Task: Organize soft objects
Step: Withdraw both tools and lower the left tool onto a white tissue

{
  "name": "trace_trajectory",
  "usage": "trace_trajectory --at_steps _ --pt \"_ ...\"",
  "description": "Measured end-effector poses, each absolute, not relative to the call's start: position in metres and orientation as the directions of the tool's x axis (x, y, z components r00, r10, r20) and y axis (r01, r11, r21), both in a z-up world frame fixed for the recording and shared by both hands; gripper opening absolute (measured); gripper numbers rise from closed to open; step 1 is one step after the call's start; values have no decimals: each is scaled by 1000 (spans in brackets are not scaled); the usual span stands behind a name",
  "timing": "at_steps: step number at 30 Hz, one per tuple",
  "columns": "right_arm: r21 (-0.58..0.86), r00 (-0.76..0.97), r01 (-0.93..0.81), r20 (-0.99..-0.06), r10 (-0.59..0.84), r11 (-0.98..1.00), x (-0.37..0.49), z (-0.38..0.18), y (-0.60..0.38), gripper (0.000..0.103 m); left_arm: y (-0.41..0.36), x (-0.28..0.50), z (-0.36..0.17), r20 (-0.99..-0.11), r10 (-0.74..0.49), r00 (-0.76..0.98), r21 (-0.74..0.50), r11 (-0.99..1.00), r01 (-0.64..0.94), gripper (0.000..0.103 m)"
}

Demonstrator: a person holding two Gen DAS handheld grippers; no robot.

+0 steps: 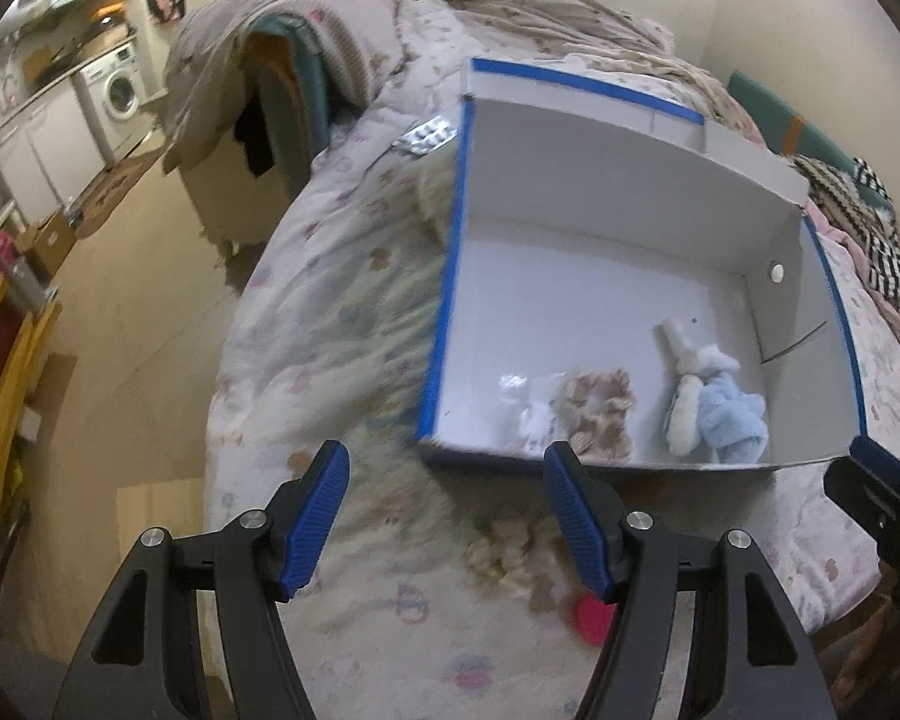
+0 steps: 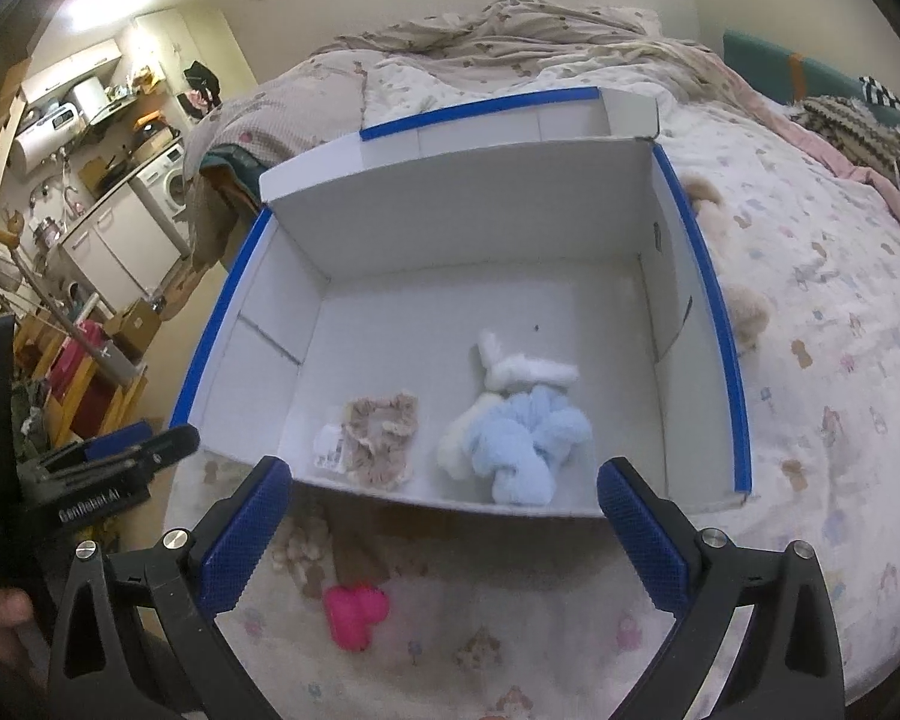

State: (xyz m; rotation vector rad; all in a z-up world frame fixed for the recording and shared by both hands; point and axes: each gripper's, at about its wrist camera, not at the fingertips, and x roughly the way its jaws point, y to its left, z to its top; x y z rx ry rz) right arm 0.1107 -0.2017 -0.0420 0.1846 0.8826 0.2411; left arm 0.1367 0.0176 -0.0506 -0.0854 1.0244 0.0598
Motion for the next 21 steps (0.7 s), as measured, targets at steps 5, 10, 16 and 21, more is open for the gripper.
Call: trace_trajectory --at_steps 5,10,16,21 --pt "249 603 -140 -746 282 958 96 -49 -197 103 28 126 -61 -877 21 480 -54 989 -141 64" --pt "257 576 -101 -772 268 961 88 -65 -200 103 30 125 -72 -891 60 451 -14 987 -158 64" --pt "360 502 -3 -806 313 933 94 -91 -213 103 37 130 -87 -915 51 399 -25 983 -183 64" --pt "361 474 -13 -819 323 933 95 -99 -206 103 32 136 -110 -947 -8 320 -69 981 -180 64"
